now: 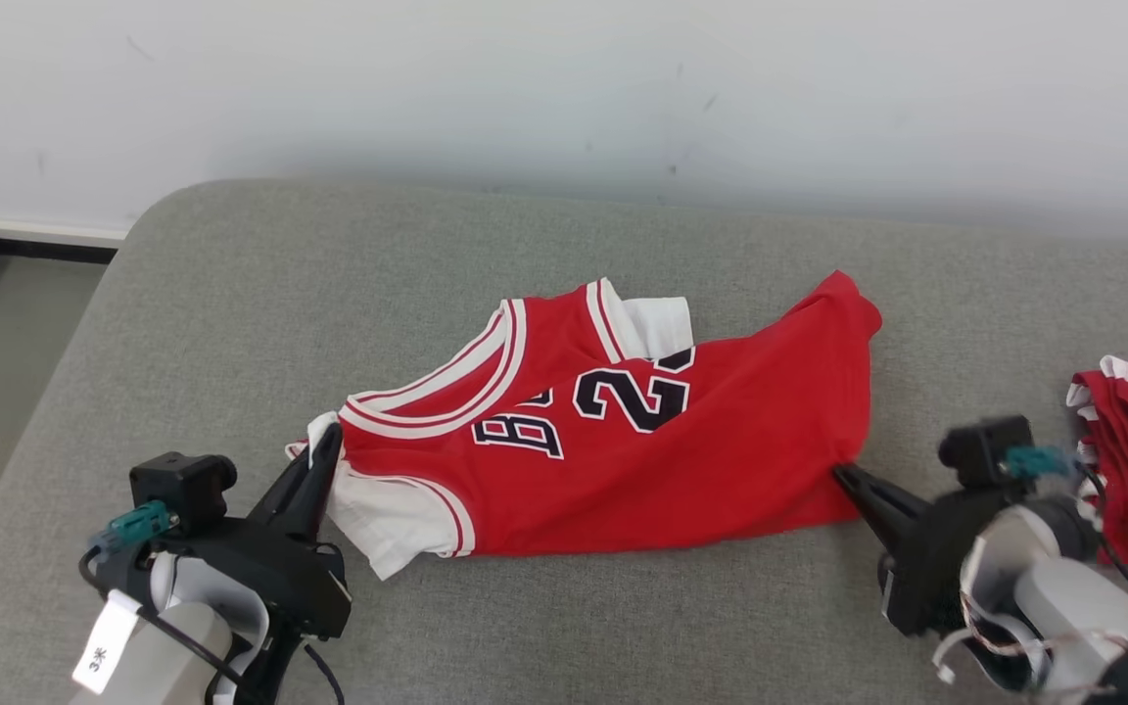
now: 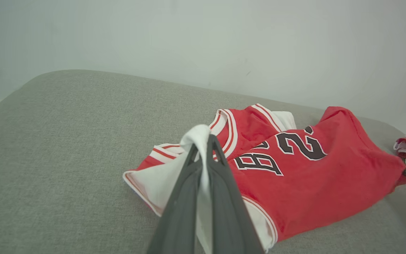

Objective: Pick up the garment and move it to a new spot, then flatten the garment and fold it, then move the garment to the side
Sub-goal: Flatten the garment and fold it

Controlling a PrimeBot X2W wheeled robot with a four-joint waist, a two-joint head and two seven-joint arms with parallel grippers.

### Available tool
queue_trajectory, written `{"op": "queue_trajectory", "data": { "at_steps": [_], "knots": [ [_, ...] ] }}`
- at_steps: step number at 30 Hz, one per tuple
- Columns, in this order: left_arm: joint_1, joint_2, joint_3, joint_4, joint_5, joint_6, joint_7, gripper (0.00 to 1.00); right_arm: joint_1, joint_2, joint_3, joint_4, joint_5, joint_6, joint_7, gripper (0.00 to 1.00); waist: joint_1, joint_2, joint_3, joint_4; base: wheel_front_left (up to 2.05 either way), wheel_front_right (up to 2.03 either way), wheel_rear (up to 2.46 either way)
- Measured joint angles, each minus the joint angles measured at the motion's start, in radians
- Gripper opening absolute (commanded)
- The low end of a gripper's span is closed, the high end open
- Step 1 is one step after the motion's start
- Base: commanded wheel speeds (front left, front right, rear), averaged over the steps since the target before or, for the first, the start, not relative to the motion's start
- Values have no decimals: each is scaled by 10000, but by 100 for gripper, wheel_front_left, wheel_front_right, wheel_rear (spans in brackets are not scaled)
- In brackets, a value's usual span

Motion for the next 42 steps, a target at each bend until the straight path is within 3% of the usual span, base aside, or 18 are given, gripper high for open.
{"op": "queue_trajectory", "data": {
  "at_steps": [4, 13, 14, 15, 16, 29, 42],
  "knots": [
    [-118, -150, -58, -4, 52, -58, 0, 0, -841, 474, 42, 500, -123, -182, 190, 0, 0, 0, 157, 70, 0, 0, 0],
    [-449, -290, -86, 127, 134, -228, 0, 0, -1481, 721, 297, 1718, -504, -378, 499, 0, 0, 0, 387, 359, 0, 0, 0],
    [-445, -286, -73, 148, 134, -228, 0, 0, -1533, 754, 336, 1776, -531, -372, 499, 25, 0, 0, 399, 369, 0, 0, 0],
    [-435, -268, -46, 182, 134, -228, 0, 0, -1601, 788, 360, 1820, -575, -370, 491, 83, 0, 0, 403, 362, 0, 0, 0],
    [-427, -240, -17, 199, 134, -228, 0, 0, -1644, 800, 360, 1822, -581, -368, 454, 100, 1, 0, 400, 343, 0, 0, 0],
    [-200, -125, 288, 211, 132, -222, 0, 0, -634, 405, 360, 1018, -748, -286, -347, 100, 0, 0, 366, -142, 0, 0, 0],
    [-194, -334, 301, 146, 234, -230, 0, 0, -99, 40, 295, 616, -918, -694, -570, 100, 0, 0, 423, -49, 0, 0, 0]
  ]
}}
